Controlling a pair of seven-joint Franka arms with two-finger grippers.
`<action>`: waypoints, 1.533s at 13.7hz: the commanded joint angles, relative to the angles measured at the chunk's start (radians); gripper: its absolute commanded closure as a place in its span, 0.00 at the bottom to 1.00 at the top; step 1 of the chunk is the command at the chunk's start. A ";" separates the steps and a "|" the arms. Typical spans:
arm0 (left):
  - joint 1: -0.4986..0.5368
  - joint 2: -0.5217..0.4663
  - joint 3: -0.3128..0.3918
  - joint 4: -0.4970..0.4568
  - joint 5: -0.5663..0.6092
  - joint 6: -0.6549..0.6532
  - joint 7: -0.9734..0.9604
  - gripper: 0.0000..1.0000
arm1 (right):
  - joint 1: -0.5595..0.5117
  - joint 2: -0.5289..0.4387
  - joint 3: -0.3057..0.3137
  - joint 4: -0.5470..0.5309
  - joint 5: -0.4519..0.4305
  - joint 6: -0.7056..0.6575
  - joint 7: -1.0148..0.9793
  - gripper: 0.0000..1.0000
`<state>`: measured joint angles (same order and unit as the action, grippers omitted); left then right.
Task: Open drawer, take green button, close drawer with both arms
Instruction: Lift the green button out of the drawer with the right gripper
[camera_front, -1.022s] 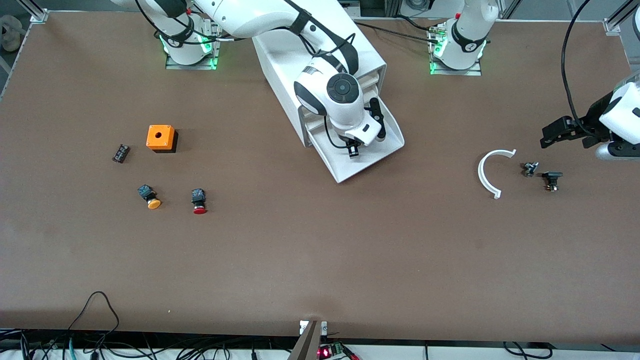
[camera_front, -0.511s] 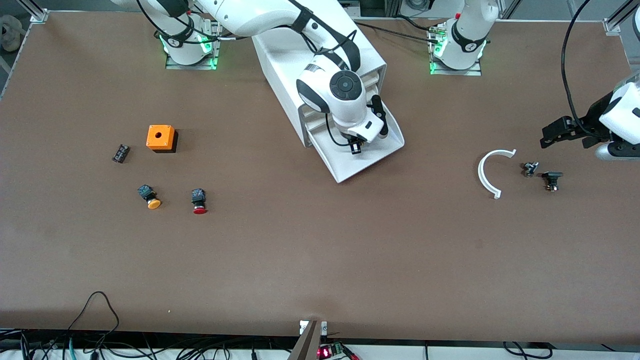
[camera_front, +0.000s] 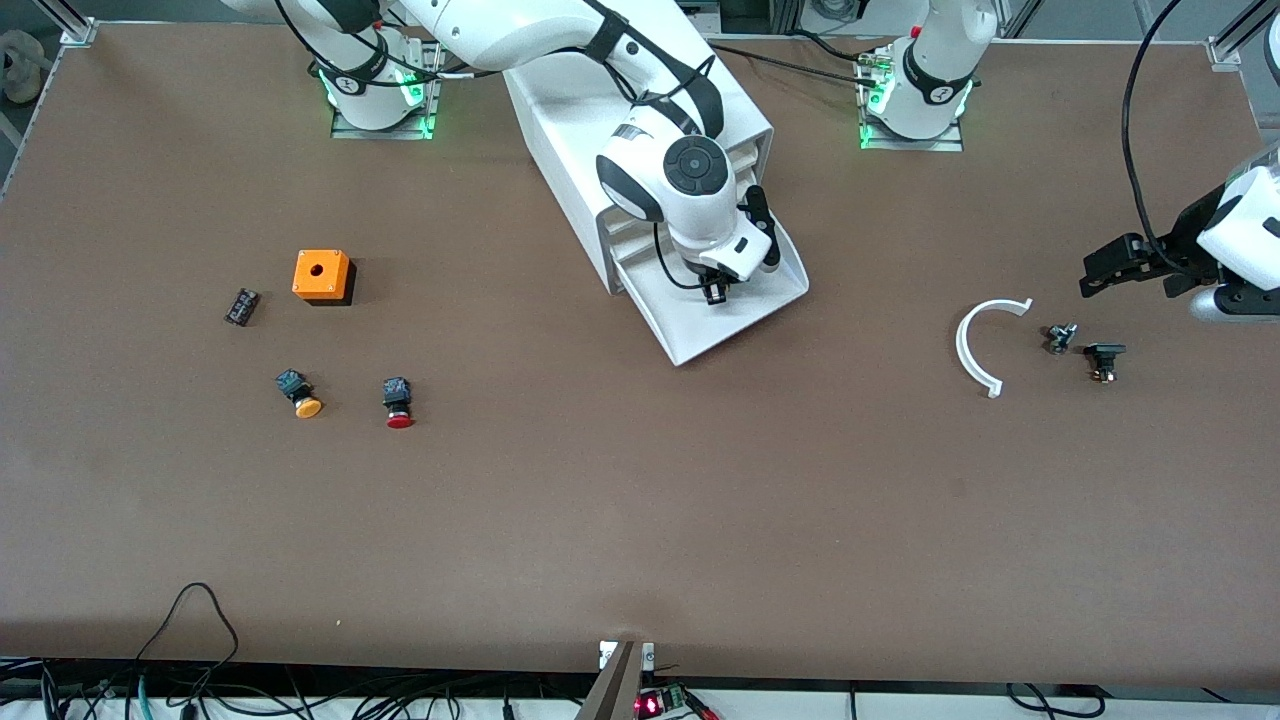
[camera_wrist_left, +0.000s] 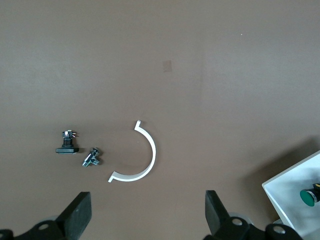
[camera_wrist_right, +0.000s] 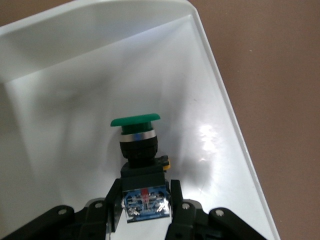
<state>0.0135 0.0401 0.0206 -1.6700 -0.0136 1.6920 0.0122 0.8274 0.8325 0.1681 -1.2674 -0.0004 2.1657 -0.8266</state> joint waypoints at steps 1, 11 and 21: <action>-0.003 0.017 0.001 0.036 0.021 -0.026 -0.009 0.00 | 0.018 0.034 0.004 0.039 -0.020 0.000 0.003 0.72; -0.003 0.017 0.001 0.036 0.021 -0.026 -0.009 0.00 | 0.025 0.036 0.004 0.046 -0.035 0.052 0.009 0.84; -0.003 0.018 0.001 0.038 0.021 -0.026 -0.009 0.00 | -0.019 -0.036 0.002 0.069 -0.035 0.054 0.095 0.84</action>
<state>0.0135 0.0428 0.0206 -1.6691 -0.0136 1.6920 0.0122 0.8333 0.8212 0.1644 -1.2015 -0.0205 2.2216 -0.7636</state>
